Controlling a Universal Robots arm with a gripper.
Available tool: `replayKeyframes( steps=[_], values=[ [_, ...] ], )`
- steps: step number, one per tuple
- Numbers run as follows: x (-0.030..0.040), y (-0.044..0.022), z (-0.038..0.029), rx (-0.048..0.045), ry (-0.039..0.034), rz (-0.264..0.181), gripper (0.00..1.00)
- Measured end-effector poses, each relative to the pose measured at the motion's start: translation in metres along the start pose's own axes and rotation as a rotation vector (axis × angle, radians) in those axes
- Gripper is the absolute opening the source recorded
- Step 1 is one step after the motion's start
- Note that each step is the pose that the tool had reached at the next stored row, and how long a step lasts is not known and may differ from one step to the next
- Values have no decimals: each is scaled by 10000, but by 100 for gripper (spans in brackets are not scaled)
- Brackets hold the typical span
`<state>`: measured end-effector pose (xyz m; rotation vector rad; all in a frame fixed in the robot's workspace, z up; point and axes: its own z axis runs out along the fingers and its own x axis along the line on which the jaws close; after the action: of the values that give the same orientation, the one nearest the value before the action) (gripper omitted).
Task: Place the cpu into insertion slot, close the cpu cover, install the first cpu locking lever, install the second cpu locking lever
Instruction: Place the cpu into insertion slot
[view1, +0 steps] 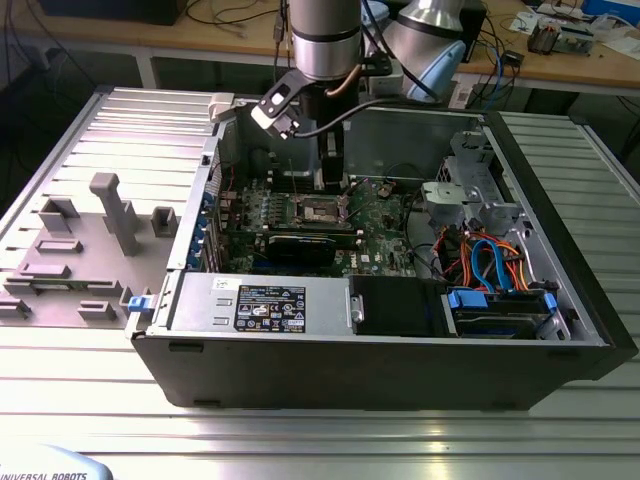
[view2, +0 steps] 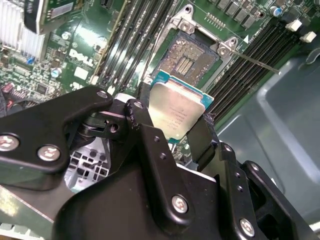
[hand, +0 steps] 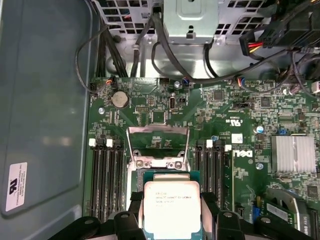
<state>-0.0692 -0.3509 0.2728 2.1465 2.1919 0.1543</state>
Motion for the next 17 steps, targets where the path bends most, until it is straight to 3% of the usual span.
replayKeyframes(
  steps=[9,17],
  values=[
    [16,-47,203,0,1,-1,54],
    [15,-52,235,0,0,0,54]
  ],
)
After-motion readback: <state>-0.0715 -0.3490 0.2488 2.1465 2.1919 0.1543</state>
